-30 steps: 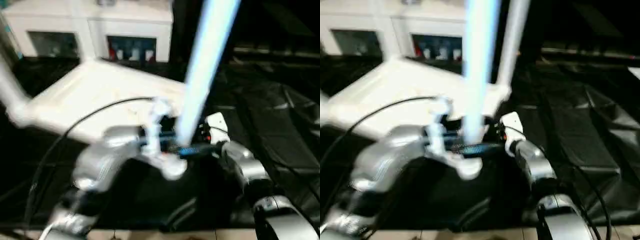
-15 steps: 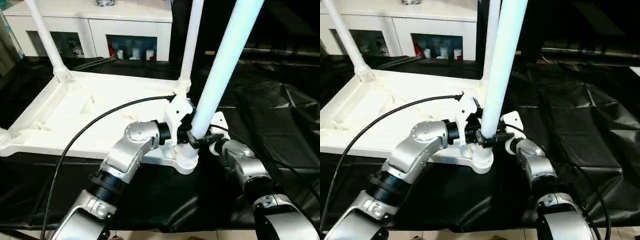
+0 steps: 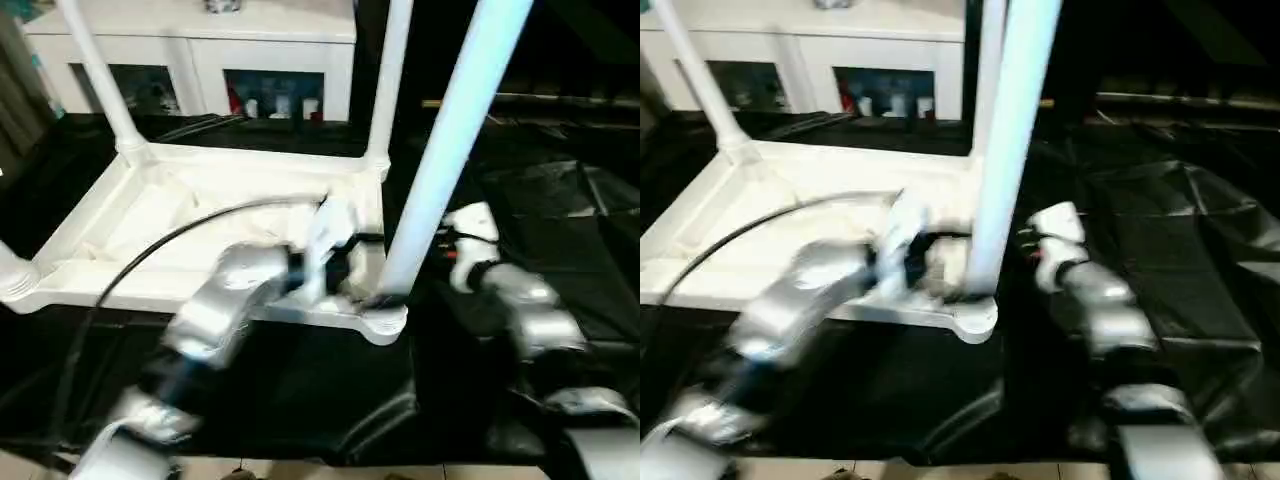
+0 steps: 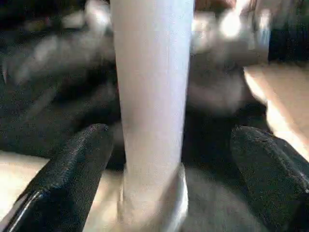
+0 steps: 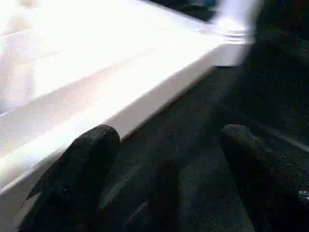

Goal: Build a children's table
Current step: Rotate table base

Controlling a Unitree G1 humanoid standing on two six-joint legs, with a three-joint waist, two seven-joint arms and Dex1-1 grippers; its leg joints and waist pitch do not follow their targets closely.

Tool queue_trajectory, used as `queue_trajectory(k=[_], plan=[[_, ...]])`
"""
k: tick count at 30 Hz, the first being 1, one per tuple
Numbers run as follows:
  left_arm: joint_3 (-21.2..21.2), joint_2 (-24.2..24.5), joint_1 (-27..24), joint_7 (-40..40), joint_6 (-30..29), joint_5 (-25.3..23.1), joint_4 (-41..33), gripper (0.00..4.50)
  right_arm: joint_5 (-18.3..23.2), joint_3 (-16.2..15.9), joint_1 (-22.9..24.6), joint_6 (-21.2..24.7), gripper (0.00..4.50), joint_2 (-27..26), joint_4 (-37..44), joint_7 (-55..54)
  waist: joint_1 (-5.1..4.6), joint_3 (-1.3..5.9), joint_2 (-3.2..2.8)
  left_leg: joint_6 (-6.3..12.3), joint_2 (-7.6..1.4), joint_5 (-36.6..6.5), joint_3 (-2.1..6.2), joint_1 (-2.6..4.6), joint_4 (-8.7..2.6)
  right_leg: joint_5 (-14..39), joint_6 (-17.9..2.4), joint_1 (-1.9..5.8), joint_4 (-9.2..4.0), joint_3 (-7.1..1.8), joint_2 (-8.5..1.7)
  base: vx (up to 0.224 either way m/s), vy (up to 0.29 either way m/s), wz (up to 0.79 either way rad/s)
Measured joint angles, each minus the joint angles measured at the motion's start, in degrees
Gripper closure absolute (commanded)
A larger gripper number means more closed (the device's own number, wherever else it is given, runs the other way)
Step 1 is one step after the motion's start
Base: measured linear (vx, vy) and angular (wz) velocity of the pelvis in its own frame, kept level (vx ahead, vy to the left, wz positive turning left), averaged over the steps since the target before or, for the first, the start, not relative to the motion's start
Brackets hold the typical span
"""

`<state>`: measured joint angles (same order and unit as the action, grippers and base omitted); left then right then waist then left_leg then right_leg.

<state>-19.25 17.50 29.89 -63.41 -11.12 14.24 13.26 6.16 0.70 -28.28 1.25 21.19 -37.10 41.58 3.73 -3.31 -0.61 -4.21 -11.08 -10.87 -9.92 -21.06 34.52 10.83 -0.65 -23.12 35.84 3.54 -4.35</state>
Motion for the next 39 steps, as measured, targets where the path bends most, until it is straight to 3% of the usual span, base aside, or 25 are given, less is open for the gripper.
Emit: queue_trajectory(k=[4, 7, 11, 19, 33, 35, 39], plan=[[-1.3, 2.5, 1.5, -1.1, 3.2, -4.3, 5.1, 0.43, 1.3, -2.5, 4.2, 2.3, 0.65, 4.3, 7.3, 8.5, 0.21, -0.02, -0.07, 0.0, 0.01, 0.0, 0.01, 0.0, 0.01, 0.0, 0.0, 0.03, 0.01, 0.0, -0.02, 0.0, 0.0, 0.0], [-2.1, 3.8, 4.3, 1.0, 7.2, -8.4, 9.6, 0.74, 3.6, -3.7, 8.1, 6.0, 0.65, 10.2, 15.3, 15.5, 1.1, -0.01, -0.08, 0.0, -0.01, 0.0, 0.03, 0.02, -0.02, 0.0, 0.0, 0.07, 0.0, 0.02, -0.01, 0.0, 0.0, 0.0], [-2.1, 4.8, 5.1, -0.2, 7.8, -9.5, 12.4, 1.02, 5.9, -3.7, 12.2, 10.7, 0.65, 16.4, 23.7, 22.3, 1.34, 0.07, -0.36, 0.01, 0.0, 0.0, 0.02, 0.01, -0.04, 0.0, 0.1, 0.08, -0.12, 0.02, -0.01, 0.0, 0.0, 0.0], [-4.5, 4.5, 7.0, -6.0, 9.2, -10.6, 17.7, 1.79, 8.0, -3.8, 12.7, 14.5, 0.65, 18.7, 29.6, 26.1, 1.43, 0.1, -0.57, 0.01, -0.01, 0.0, 0.02, 0.0, -0.04, 0.0, 0.1, 0.07, -0.11, 0.03, -0.01, 0.0, 0.0, 0.0], [-5.5, 2.6, 11.3, -6.5, 14.2, -14.0, 27.4, 2.83, 8.9, -5.7, 14.2, 16.9, 0.65, 20.4, 31.9, 29.0, 1.53, 0.11, -0.63, 0.02, -0.01, 0.0, 0.04, -0.03, -0.03, 0.0, 0.0, 0.08, -0.15, 0.06, -0.02, 0.0, 0.0, 0.0], [-5.6, 2.4, 11.4, -6.9, 14.7, -14.2, 28.6, 2.88, 8.6, -5.8, 14.1, 15.8, 0.65, 20.4, 30.6, 29.0, 1.51, 0.11, -0.63, 0.01, -0.01, 0.0, 0.04, -0.02, -0.03, 0.0, 0.0, 0.08, -0.15, 0.06, -0.02, 0.0, 0.0, 0.0], [-5.6, 2.3, 11.9, -7.8, 15.6, -15.1, 31.2, 3.24, 6.4, -7.1, 12.3, 10.2, 0.65, 19.0, 20.6, 29.3, 1.45, 0.13, -0.67, 0.01, 0.0, 0.0, 0.04, -0.02, -0.02, 0.0, 0.0, 0.1, -0.15, 0.1, -0.04, 0.0, 0.0, 0.0]])
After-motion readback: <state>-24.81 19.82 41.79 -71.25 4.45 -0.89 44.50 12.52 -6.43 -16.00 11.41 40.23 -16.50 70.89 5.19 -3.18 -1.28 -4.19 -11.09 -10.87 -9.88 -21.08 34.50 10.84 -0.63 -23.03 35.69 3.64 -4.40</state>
